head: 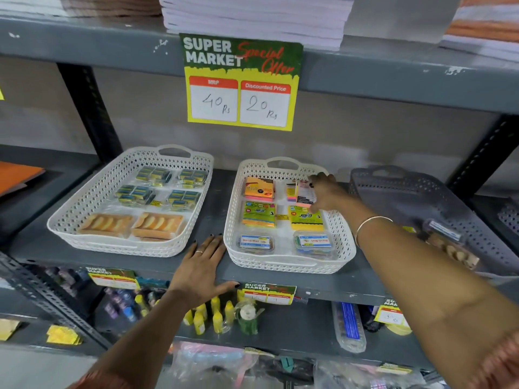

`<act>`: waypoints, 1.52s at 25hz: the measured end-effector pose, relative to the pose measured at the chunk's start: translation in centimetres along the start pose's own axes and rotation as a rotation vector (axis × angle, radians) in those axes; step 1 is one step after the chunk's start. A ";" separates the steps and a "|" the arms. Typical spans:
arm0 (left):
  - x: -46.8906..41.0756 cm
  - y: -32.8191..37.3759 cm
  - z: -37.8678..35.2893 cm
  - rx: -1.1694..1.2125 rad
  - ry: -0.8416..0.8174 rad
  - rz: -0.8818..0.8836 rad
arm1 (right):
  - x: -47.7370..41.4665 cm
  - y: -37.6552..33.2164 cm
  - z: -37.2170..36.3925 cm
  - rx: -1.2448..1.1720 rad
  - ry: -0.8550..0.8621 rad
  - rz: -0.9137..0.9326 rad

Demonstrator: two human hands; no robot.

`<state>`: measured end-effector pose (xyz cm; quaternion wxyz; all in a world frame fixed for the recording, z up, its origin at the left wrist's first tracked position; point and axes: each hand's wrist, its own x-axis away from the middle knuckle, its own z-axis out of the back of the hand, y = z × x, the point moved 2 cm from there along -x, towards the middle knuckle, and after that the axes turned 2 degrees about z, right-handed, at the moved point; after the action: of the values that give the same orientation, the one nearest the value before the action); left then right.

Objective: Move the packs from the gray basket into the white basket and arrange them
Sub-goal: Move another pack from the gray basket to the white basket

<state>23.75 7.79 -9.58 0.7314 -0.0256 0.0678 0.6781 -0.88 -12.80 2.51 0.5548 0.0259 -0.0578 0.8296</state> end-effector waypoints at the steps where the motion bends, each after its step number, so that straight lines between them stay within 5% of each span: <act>1: 0.1 0.0 -0.1 -0.004 0.000 0.000 | -0.3 -0.4 -1.1 0.016 -0.067 0.016; 4: 0.0 0.0 0.0 -0.012 0.001 -0.003 | -0.5 -0.8 -3.7 0.014 -0.203 0.026; 15: 0.0 -0.3 -0.3 -0.018 -0.002 -0.013 | -0.4 -0.4 -4.7 -0.056 -0.194 0.011; 19: 0.5 -0.2 0.2 0.103 0.071 -0.035 | 0.8 1.5 -1.8 -0.213 0.011 0.028; 24: -0.6 1.6 5.2 0.467 0.395 0.005 | 3.6 8.1 1.6 -0.314 0.323 -0.104; 27: -4.3 8.0 8.8 0.437 0.409 -0.214 | 6.2 14.2 1.8 -0.230 0.313 -0.251; 32: -9.1 22.6 8.0 0.183 0.142 -0.698 | 11.8 21.8 -0.5 -0.147 0.106 -0.479; 38: -11.6 29.4 5.1 -0.036 -0.043 -0.842 | 13.9 25.7 -3.3 -0.200 0.052 -0.544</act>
<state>-6.01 -0.69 -1.37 0.9452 -0.0498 0.0244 0.3217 -29.88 -9.33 -0.98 0.7579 -0.0355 -0.1163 0.6410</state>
